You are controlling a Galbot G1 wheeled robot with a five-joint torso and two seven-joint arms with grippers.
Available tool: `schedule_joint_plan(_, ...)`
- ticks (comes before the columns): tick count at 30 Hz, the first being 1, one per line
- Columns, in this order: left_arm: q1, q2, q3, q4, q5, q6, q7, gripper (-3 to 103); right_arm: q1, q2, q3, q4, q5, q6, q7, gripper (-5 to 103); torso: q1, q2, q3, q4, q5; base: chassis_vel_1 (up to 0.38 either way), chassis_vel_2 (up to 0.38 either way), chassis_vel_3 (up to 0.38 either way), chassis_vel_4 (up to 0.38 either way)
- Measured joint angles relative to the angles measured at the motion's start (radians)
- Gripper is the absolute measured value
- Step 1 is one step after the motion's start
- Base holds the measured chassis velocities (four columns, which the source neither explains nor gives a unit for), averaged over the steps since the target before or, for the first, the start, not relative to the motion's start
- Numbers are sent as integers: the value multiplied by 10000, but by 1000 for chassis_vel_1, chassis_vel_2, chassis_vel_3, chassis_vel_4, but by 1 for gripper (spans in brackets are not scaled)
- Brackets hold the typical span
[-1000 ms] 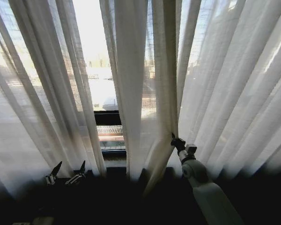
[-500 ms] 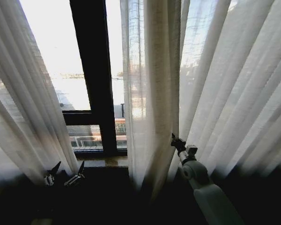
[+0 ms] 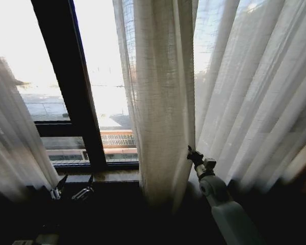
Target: Open the curtains by pulling them apart, changing their state from closed to fully open.
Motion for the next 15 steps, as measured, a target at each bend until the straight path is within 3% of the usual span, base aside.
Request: schedule_joint_plan(15, -62, 49, 17, 0, -2, 2, -1, 100, 25, -39, 21, -19, 4, 4, -2, 0, -1, 0, 0, -1, 2, -362, -354, 364, 354)
